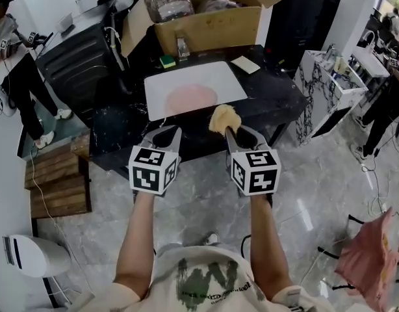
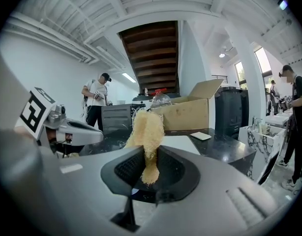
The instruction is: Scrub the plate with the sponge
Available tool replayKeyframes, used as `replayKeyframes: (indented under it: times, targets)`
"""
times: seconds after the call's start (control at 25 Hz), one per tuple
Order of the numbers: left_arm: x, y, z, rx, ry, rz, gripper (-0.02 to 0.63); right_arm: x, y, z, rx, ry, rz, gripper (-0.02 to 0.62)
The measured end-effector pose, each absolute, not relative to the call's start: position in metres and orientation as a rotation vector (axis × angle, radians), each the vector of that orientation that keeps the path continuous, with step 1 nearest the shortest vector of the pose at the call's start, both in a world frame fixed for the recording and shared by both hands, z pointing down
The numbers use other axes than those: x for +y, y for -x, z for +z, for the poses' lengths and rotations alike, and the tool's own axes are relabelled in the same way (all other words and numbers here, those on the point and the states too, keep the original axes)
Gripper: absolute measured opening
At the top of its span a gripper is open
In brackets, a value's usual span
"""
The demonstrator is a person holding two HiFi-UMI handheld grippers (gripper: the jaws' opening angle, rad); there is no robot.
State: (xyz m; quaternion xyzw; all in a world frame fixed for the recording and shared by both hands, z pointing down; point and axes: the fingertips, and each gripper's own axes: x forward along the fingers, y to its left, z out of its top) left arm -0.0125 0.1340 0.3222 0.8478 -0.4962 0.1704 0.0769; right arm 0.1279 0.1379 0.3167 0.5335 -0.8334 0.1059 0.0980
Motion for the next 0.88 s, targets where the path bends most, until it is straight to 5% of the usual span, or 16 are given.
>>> replayKeyframes:
  times: [0.88]
  targets:
    - [0.080,0.032,0.336,-1.586,-2.449,0.522,0.005,0.073,-0.109,0.336,-2.512,-1.429,0.311,0.064]
